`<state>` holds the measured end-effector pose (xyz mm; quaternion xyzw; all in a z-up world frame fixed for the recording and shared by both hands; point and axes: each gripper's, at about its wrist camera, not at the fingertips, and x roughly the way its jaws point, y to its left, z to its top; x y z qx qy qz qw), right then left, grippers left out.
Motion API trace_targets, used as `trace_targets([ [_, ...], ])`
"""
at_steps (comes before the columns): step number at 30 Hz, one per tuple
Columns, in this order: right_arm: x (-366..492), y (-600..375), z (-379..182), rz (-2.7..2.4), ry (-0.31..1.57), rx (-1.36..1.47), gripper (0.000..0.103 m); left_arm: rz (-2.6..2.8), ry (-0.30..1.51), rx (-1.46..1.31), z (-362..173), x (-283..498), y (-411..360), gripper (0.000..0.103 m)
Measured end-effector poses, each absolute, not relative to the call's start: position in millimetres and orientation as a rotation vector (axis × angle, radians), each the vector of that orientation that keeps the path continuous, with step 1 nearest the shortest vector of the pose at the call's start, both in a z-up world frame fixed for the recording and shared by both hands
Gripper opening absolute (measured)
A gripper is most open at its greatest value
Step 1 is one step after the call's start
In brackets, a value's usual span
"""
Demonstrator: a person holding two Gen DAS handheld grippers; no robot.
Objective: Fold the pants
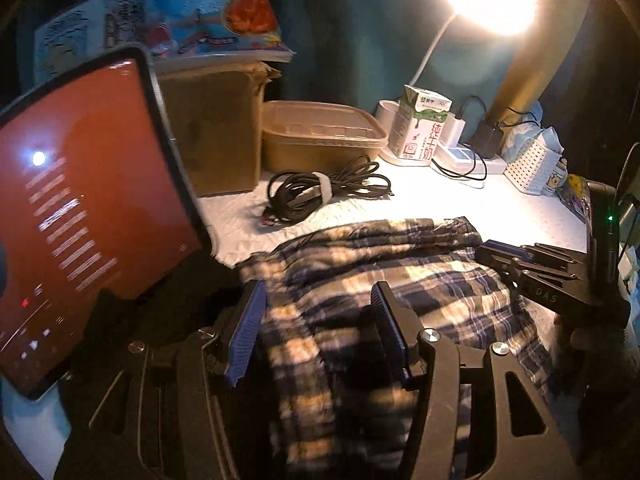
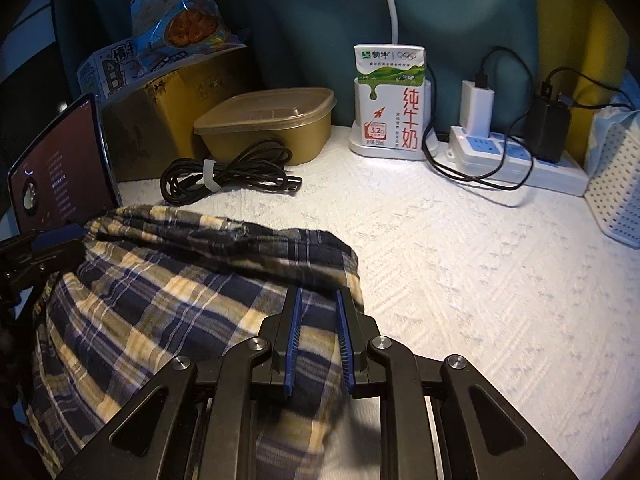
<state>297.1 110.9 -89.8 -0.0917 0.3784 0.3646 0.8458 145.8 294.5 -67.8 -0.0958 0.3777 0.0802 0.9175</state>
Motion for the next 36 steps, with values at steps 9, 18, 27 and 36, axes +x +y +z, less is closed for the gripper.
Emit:
trace_targets([
  [9, 269.8, 93.8, -78.2, 0.748, 0.766, -0.202, 0.019, 0.160, 0.744, -0.182, -58.9, 114.5, 272.5, 0.055],
  [18, 240.7, 64.3, -66.1, 0.717, 0.718, -0.186, 0.064, 0.143, 0.710, -0.164, -54.7, 93.2, 243.3, 0.055],
  [27, 210.5, 30.9, -54.1, 0.692, 0.668, -0.174, 0.064, 0.138, 0.625, -0.157, -42.7, 66.4, 213.4, 0.055],
  [36, 176.1, -20.7, -52.2, 0.649, 0.641, -0.209, 0.064, 0.136, 0.605, -0.158, -61.8, 55.9, 165.6, 0.063],
])
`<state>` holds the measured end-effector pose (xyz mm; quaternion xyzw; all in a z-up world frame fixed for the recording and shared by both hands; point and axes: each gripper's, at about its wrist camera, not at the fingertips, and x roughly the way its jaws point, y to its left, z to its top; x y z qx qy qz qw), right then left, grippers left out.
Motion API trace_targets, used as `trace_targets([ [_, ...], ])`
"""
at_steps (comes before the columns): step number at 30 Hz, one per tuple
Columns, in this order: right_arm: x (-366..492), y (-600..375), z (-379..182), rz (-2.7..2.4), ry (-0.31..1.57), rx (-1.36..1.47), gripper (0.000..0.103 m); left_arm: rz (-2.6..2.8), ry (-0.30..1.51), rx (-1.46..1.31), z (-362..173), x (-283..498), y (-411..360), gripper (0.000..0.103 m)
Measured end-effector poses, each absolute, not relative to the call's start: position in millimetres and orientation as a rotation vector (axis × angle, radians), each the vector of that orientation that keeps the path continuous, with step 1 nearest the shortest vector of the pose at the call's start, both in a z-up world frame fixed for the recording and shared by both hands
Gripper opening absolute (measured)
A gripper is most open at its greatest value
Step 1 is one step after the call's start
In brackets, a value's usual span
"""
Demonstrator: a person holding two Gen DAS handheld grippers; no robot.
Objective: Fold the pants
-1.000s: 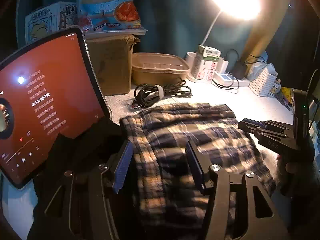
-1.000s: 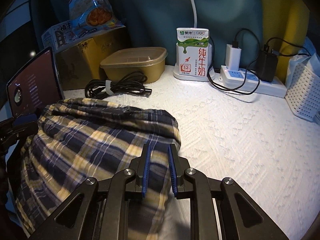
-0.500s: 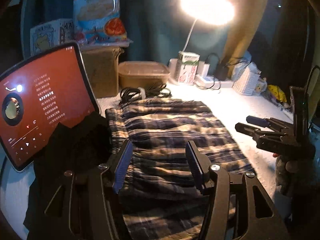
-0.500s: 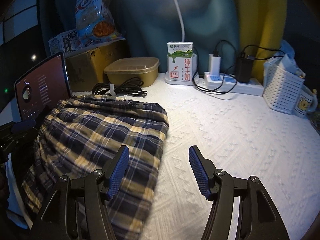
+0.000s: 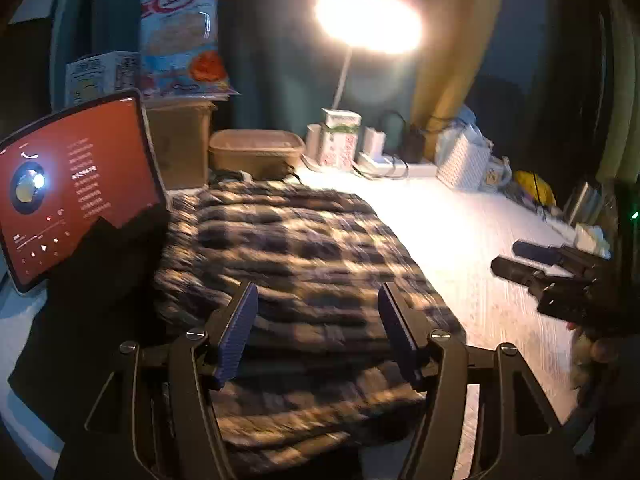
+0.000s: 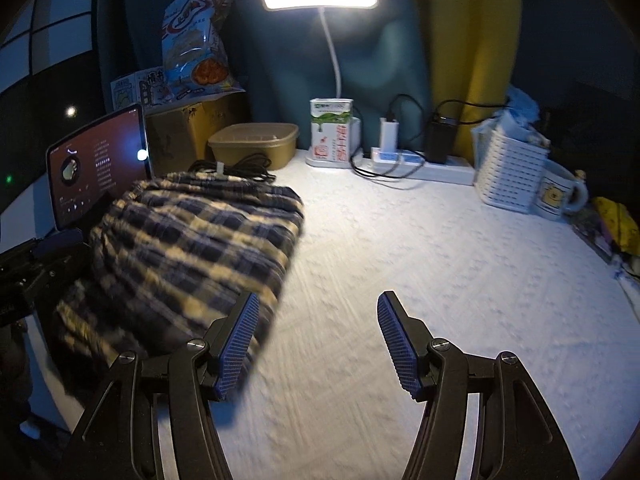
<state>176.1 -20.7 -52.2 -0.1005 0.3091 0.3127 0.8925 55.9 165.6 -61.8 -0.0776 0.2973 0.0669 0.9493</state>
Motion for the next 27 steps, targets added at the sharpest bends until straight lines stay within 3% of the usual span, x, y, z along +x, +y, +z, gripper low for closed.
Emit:
trace_targets([
  [5, 162.6, -55.9, -48.1, 0.612, 0.617, -0.201, 0.064, 0.121, 0.583, -0.146, -60.8, 52.1, 141.0, 0.064],
  [7, 156.5, -70.8, -45.1, 0.600, 0.606, -0.193, 0.064, 0.118, 0.564, -0.141, -56.6, 48.5, 128.8, 0.068],
  [9, 151.4, -82.8, -41.0, 0.590, 0.595, -0.184, 0.064, 0.111, 0.543, -0.135, -51.8, 44.4, 117.9, 0.080],
  [14, 134.8, -116.8, -24.3, 0.553, 0.544, -0.155, 0.065, 0.072, 0.482, -0.099, -32.2, 34.7, 87.1, 0.082],
  [18, 120.9, -140.6, -5.9, 0.512, 0.489, -0.134, 0.074, 0.056, 0.423, -0.072, -13.8, 29.9, 69.7, 0.085],
  [23, 103.6, -162.6, 18.7, 0.463, 0.412, -0.115, 0.078, 0.054, 0.367, -0.042, 7.0, 20.8, 54.4, 0.089],
  [27, 88.6, -174.5, 35.3, 0.447, 0.355, -0.097, 0.089, 0.049, 0.315, -0.034, 18.3, 11.2, 48.8, 0.091],
])
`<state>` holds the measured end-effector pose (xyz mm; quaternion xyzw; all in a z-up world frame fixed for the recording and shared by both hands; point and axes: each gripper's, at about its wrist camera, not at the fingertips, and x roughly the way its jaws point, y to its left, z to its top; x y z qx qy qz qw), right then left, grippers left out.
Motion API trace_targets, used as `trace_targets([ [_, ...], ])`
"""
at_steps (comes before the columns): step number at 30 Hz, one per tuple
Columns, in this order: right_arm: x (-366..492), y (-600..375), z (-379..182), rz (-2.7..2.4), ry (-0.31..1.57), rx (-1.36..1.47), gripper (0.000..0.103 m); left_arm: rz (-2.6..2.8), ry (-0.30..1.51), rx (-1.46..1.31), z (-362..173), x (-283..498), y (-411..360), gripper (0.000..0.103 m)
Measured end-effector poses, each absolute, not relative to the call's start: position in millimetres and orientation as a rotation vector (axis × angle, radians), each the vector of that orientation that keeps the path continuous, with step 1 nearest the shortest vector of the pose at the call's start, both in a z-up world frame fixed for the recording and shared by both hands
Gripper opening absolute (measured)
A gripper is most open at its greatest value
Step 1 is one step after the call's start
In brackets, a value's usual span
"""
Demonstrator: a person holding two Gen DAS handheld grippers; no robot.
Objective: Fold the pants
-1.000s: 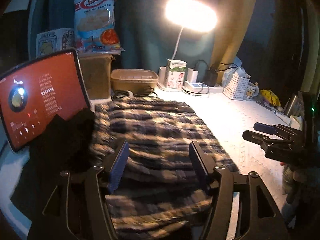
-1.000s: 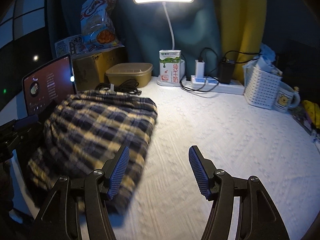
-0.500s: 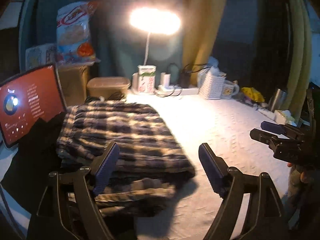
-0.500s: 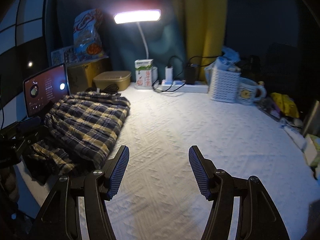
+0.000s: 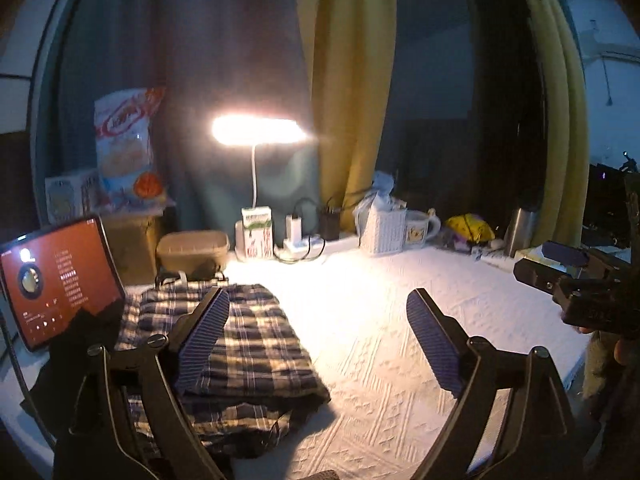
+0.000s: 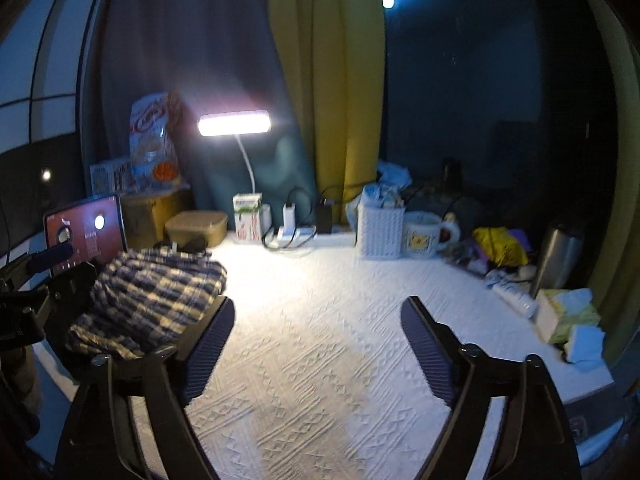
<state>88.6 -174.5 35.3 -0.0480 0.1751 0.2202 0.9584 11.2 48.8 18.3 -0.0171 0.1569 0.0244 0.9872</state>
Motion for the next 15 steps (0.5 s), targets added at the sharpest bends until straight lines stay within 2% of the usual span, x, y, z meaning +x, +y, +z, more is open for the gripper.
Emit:
trace_targets([
  [6, 70.7, -182.5, 53.9, 0.422, 0.294, -0.101, 0.090, 0.051, 0.241, -0.036, 36.1, -3.2, 43.0, 0.101],
  [10, 60.2, -187.0, 62.3, 0.406, 0.256, -0.095, 0.103, 0.066, 0.212, -0.028, 45.8, -9.0, 40.7, 0.101],
  [15, 50.6, -193.1, 72.1, 0.395, 0.221, -0.075, 0.103, 0.121, 0.183, 0.006, 54.2, -15.2, 36.1, 0.102],
])
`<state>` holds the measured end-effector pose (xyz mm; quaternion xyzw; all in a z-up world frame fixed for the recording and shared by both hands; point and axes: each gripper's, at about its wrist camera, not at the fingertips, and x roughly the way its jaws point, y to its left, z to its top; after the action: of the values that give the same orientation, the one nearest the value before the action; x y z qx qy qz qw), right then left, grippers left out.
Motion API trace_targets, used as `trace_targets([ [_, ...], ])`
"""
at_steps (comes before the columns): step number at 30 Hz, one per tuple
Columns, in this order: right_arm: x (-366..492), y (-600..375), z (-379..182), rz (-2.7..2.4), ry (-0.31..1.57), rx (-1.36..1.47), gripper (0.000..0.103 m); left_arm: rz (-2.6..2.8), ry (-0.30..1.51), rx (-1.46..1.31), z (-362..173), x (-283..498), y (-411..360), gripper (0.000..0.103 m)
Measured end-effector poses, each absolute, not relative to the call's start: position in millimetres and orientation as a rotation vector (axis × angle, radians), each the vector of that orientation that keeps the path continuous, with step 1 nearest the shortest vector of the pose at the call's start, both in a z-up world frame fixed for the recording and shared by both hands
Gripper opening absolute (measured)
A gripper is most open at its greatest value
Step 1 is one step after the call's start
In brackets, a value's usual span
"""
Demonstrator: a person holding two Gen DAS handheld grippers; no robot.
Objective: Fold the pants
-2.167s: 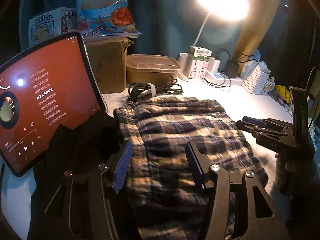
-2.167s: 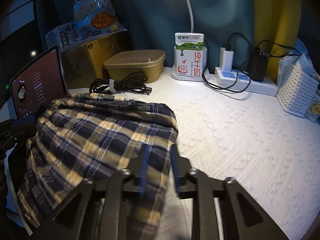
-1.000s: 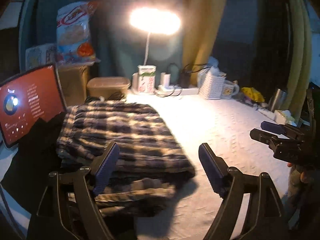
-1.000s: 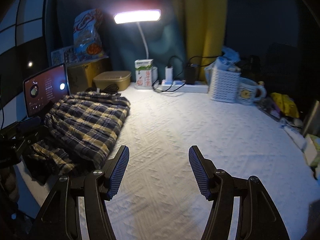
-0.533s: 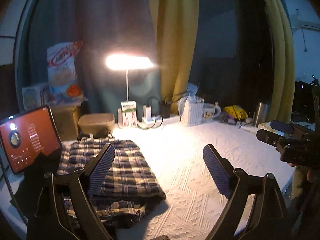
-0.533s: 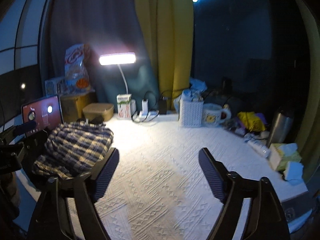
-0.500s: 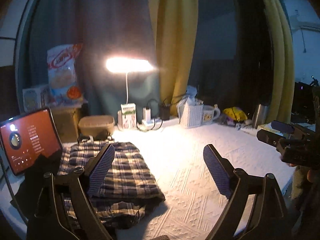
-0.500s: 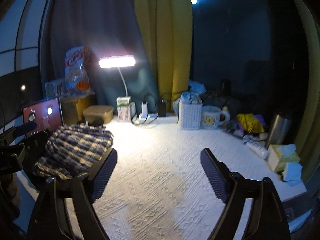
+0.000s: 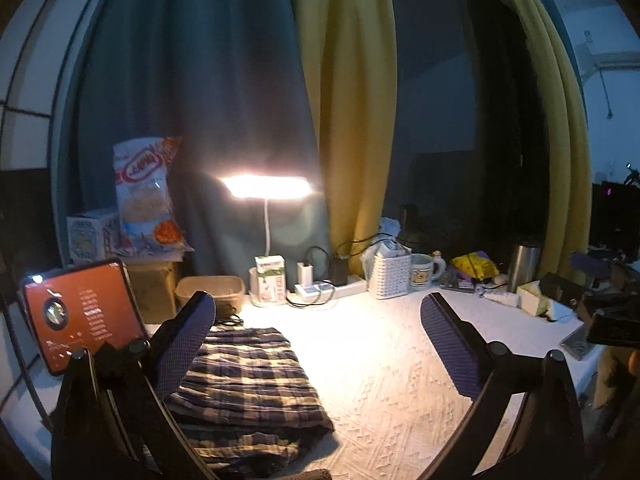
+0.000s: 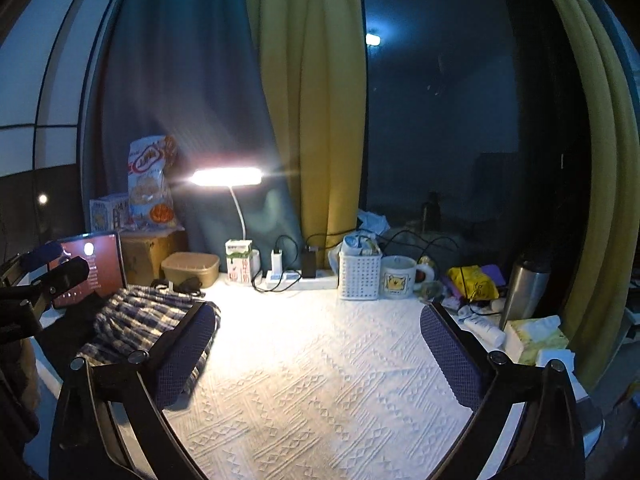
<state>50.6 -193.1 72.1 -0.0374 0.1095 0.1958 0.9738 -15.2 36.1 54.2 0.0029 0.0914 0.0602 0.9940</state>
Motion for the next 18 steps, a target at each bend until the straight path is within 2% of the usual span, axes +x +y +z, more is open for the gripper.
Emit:
trace_targets([
  [18, 44.2, -175.7, 82.1, 0.408, 0.209, -0.086, 0.103, 0.207, 0.126, 0.009, 57.1, -30.4, 48.4, 0.102],
])
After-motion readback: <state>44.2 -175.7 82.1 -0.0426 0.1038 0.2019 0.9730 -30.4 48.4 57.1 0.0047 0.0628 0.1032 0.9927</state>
